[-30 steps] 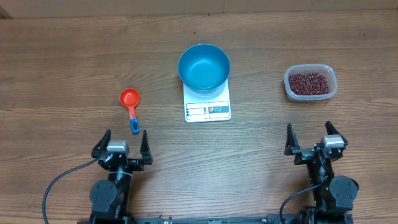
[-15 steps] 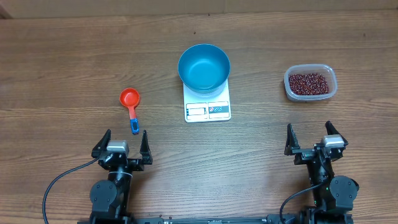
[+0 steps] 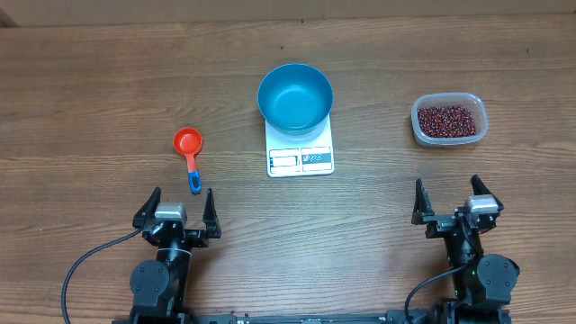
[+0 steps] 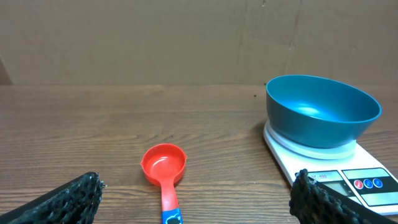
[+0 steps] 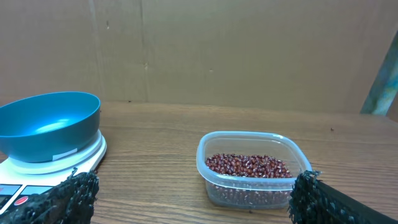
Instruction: Scoop item into bowl and weigh 150g on scale
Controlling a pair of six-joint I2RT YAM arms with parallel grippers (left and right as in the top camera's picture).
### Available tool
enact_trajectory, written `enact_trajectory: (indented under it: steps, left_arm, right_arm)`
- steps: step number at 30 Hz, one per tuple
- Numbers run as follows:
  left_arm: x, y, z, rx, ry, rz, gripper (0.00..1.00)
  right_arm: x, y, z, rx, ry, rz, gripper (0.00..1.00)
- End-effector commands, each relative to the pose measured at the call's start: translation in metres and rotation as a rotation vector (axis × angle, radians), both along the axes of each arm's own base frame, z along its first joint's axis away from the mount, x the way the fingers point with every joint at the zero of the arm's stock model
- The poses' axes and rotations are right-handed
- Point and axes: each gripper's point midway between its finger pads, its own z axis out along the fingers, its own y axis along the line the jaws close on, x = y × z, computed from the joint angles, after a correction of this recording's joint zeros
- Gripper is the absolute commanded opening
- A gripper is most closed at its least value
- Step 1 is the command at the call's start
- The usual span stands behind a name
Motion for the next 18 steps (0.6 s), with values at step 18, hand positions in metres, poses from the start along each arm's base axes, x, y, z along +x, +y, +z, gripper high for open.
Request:
enact_trajectory:
  steps: [18]
  left_arm:
    - [-0.017,-0.015,0.027,-0.045,0.056,-0.091,1.0]
  right_arm:
    - [0.0,-0.001,-0.002,0.0,-0.002,-0.007,1.0]
